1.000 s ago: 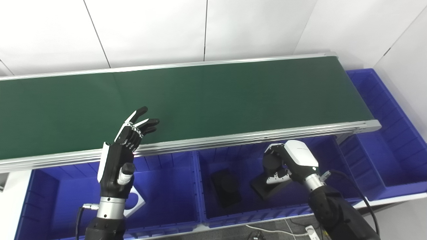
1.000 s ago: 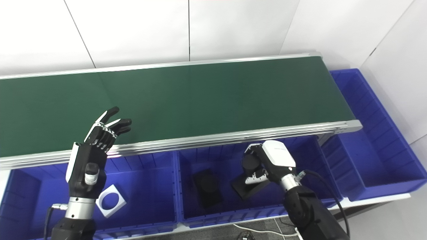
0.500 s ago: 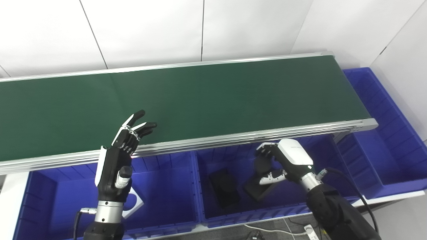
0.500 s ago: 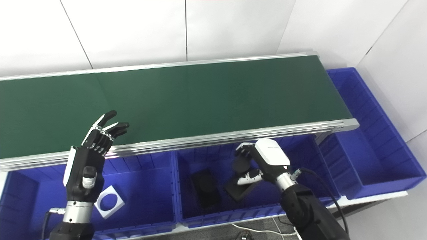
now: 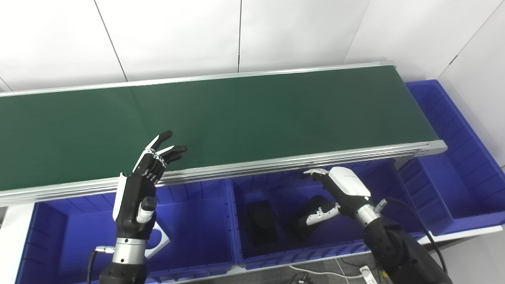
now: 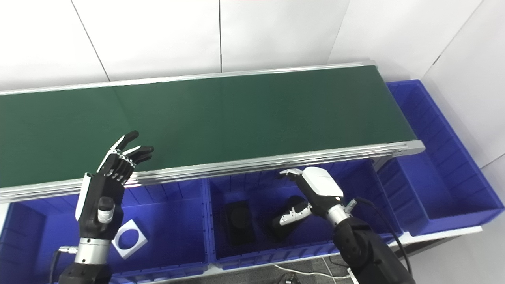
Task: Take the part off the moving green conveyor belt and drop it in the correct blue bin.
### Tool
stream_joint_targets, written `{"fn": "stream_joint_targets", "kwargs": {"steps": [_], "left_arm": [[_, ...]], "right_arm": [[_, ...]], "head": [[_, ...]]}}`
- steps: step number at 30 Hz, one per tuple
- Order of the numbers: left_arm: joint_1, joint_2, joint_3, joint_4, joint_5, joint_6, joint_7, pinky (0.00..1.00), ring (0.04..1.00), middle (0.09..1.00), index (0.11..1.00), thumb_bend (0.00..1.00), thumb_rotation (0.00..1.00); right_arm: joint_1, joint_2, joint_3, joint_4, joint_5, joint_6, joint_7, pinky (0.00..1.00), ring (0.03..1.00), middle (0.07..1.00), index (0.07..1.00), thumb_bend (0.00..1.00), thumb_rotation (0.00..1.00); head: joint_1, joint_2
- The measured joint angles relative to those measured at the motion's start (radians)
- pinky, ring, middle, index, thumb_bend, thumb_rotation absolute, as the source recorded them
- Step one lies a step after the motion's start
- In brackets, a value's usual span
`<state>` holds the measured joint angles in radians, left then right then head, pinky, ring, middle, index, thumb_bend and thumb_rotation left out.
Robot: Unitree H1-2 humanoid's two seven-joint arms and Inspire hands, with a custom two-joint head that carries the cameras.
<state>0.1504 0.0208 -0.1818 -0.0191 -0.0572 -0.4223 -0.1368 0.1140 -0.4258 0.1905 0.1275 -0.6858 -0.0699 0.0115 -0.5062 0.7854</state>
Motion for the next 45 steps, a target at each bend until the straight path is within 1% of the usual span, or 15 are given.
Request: {"fn": "stream_joint_targets", "kwargs": {"steps": [8, 13, 16, 18, 23, 25, 27, 30, 31, 33, 36, 37, 39, 40, 45], "left_arm": [[0.003, 0.002, 0.0, 0.003, 0.0, -0.001, -0.006, 0.78, 0.774, 0.72, 0.858, 0.91, 0.91], [0.006, 0.002, 0.001, 0.006, 0.0, -0.002, -0.008, 0.77, 0.773, 0.722, 0.861, 0.9, 0.92], [0.006, 0.002, 0.002, 0.006, 0.0, -0.002, -0.008, 0.76, 0.772, 0.722, 0.859, 0.9, 0.91], [0.006, 0.002, 0.002, 0.006, -0.001, -0.003, -0.01, 0.76, 0.767, 0.723, 0.857, 0.9, 0.9], [0.006, 0.001, 0.002, 0.015, -0.005, -0.004, -0.018, 0.77, 0.77, 0.725, 0.856, 0.9, 0.9], [0.006, 0.001, 0.003, 0.018, -0.004, -0.004, -0.019, 0.76, 0.771, 0.724, 0.855, 0.89, 0.9], [0.006, 0.0, 0.003, 0.018, 0.002, -0.005, -0.019, 0.77, 0.774, 0.724, 0.856, 0.89, 0.9], [0.007, -0.004, 0.003, 0.019, 0.007, -0.005, -0.018, 0.76, 0.763, 0.72, 0.848, 0.92, 0.9], [0.007, -0.004, 0.003, 0.019, 0.011, -0.005, -0.018, 0.75, 0.758, 0.719, 0.846, 0.92, 0.9], [0.008, -0.008, 0.002, 0.019, 0.029, -0.005, -0.015, 0.75, 0.76, 0.724, 0.848, 0.95, 0.9], [0.014, -0.015, -0.002, 0.022, 0.066, -0.005, -0.004, 0.76, 0.778, 0.739, 0.857, 0.95, 0.91], [0.017, -0.017, -0.005, 0.025, 0.073, -0.006, -0.001, 0.77, 0.795, 0.759, 0.857, 0.95, 0.9], [0.017, -0.017, -0.01, 0.041, 0.087, -0.007, 0.002, 0.78, 0.821, 0.794, 0.856, 0.94, 0.9], [0.02, -0.017, -0.012, 0.046, 0.089, -0.007, 0.004, 0.78, 0.828, 0.804, 0.855, 0.94, 0.9], [0.028, -0.017, -0.023, 0.064, 0.092, -0.008, 0.019, 0.83, 0.872, 0.856, 0.85, 0.93, 0.93]], "right_arm": [[0.049, 0.02, -0.035, -0.149, 0.095, 0.002, 0.025, 0.57, 0.681, 0.734, 0.74, 1.0, 0.32], [0.091, 0.073, -0.091, -0.298, 0.362, 0.009, 0.087, 0.54, 0.634, 0.695, 0.729, 1.0, 0.33], [0.113, 0.12, -0.108, -0.423, 0.504, 0.031, 0.117, 0.55, 0.634, 0.697, 0.719, 1.0, 0.37], [0.113, 0.135, -0.108, -0.474, 0.543, 0.043, 0.133, 0.56, 0.638, 0.699, 0.711, 1.0, 0.37], [0.098, 0.137, -0.104, -0.572, 0.584, 0.084, 0.176, 0.58, 0.667, 0.721, 0.717, 1.0, 0.46], [0.086, 0.135, -0.095, -0.584, 0.577, 0.08, 0.187, 0.65, 0.744, 0.763, 0.736, 1.0, 0.56], [0.074, 0.131, -0.087, -0.58, 0.553, 0.063, 0.19, 0.7, 0.781, 0.784, 0.744, 1.0, 0.61], [0.061, 0.141, -0.083, -0.543, 0.519, -0.017, 0.174, 0.88, 0.931, 0.913, 0.821, 1.0, 0.81], [0.058, 0.154, -0.081, -0.521, 0.511, -0.037, 0.164, 0.9, 0.945, 0.93, 0.836, 1.0, 0.84], [0.057, 0.192, -0.079, -0.479, 0.509, -0.082, 0.142, 0.9, 0.956, 0.949, 0.869, 1.0, 0.87], [0.056, 0.258, -0.078, -0.386, 0.522, -0.166, 0.102, 0.91, 0.962, 0.963, 0.909, 1.0, 0.91], [0.057, 0.28, -0.078, -0.343, 0.527, -0.203, 0.087, 0.87, 0.944, 0.954, 0.919, 1.0, 0.93], [0.056, 0.314, -0.084, -0.267, 0.532, -0.248, 0.053, 0.85, 0.932, 0.948, 0.925, 1.0, 0.96], [0.057, 0.334, -0.086, -0.219, 0.53, -0.269, 0.038, 0.85, 0.93, 0.947, 0.926, 1.0, 0.97], [0.081, 0.341, -0.076, -0.122, 0.509, -0.333, 0.014, 0.94, 0.962, 0.954, 0.926, 1.0, 1.0]], "head": [[0.018, -0.002], [0.025, 0.0], [0.026, -0.002], [0.026, -0.002], [0.063, -0.012], [0.087, -0.015], [0.109, -0.02], [0.147, -0.029], [0.161, -0.037], [0.227, -0.038], [0.261, -0.04], [0.317, -0.044], [0.318, -0.044], [0.352, -0.052], [0.405, -0.083]]}}
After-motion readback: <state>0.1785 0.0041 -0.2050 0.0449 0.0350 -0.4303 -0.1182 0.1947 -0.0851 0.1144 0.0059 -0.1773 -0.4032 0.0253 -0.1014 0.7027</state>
